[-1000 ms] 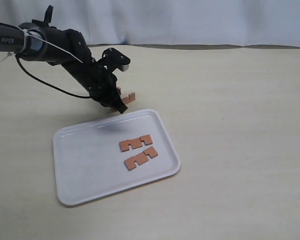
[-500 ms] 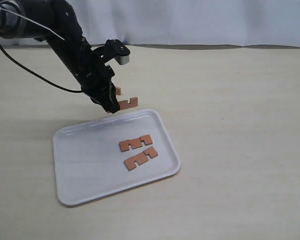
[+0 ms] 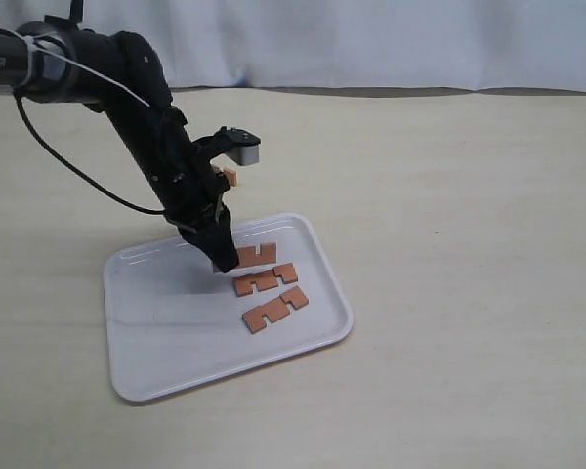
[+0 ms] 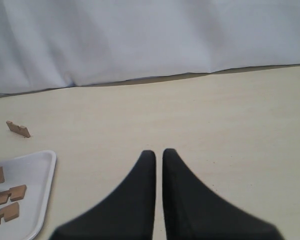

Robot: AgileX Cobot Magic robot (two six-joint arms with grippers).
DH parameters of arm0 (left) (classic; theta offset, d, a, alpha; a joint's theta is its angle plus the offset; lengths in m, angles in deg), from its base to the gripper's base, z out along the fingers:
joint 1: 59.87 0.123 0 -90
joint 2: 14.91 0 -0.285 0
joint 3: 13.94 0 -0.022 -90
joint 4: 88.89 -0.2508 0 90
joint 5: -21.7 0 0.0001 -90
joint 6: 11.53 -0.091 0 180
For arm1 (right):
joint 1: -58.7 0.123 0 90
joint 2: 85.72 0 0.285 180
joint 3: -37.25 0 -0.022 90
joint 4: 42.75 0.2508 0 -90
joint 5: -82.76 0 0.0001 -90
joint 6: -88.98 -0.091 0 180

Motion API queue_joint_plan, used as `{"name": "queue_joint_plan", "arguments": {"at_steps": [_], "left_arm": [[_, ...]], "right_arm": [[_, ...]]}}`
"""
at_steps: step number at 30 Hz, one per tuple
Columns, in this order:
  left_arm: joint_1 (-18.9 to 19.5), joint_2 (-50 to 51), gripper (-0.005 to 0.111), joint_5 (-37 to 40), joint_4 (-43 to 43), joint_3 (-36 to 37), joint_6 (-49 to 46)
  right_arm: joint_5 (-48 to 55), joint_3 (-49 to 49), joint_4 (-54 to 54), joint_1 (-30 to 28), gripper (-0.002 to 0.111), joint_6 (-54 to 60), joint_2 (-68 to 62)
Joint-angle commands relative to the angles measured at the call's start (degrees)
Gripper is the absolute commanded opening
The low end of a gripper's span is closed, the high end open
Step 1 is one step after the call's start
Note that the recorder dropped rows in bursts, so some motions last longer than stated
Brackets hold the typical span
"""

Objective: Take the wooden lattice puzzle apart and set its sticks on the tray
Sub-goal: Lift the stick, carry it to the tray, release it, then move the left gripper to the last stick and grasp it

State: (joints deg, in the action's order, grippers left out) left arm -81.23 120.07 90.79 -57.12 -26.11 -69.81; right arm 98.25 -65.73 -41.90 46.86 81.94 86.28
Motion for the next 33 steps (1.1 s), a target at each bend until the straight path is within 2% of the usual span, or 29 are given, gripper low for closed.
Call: {"name": "queue_joint_plan", "arguments": {"at_steps": [1,10,13,18,20,27,33], "left_arm": [[-0.1,0.7,0.0,0.2,2.1,0.1,-0.3],[-0.1,0.7,0.003,-0.6,2.6,0.1,-0.3],[-0.1,0.7,0.014,-0.5,2.6,0.1,-0.3],[-0.1,0.7,0.039,-2.0,2.6,0.1,-0.3],[-0.1,0.7,0.043,-2.3,2.6,0.1,-0.3],[0.1,0.2,0.043,-2.6,1.1,-2.9,-0.2],[0.1,0.3,0.043,-3.6,5.8,-6.4,-0.2]], "right_arm": [[-0.6,0.2,0.0,0.0,0.005,0.0,0.2],[-0.6,0.2,0.0,0.0,0.005,0.0,0.2],[-0.6,0.2,0.0,0.0,0.005,0.0,0.2],[-0.6,0.2,0.0,0.0,0.005,0.0,0.2],[-0.6,0.2,0.0,0.0,0.005,0.0,0.2],[-0.6,0.2,0.0,0.0,0.005,0.0,0.2],[-0.6,0.2,0.0,0.0,0.005,0.0,0.2]]}}
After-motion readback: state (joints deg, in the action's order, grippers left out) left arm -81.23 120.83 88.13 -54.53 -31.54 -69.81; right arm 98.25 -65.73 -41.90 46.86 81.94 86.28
